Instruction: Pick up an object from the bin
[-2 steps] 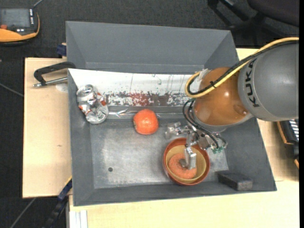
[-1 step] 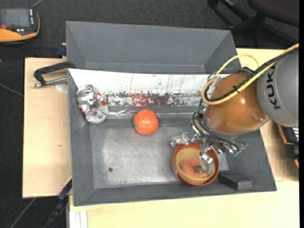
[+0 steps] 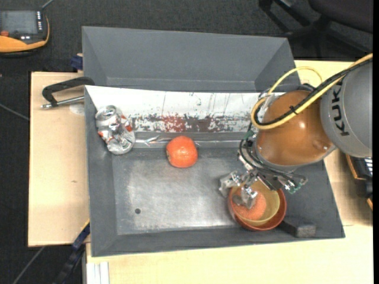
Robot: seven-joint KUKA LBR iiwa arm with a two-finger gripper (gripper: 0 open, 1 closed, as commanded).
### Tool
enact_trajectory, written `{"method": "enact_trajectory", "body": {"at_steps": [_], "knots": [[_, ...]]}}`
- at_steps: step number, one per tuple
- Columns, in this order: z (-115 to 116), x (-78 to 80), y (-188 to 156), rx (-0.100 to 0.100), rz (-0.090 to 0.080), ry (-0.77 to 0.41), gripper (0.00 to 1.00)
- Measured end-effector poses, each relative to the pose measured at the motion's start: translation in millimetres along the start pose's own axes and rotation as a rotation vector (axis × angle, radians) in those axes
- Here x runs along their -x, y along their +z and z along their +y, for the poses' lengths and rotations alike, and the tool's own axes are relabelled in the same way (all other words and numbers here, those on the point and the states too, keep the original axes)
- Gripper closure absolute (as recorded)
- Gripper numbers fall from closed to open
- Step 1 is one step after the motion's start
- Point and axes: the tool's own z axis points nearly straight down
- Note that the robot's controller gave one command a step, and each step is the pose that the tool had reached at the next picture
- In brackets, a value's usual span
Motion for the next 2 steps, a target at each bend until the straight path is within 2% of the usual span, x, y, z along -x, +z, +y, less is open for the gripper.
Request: {"method": "enact_trajectory", "body": {"at_steps": [1,2], "knots": [[28.3,70.6,-98.6,-0.005,-0.015,-0.055,1.0],[-23.5,82.5,-196.9,-0.015,-0.029,-0.064,1.0]]}}
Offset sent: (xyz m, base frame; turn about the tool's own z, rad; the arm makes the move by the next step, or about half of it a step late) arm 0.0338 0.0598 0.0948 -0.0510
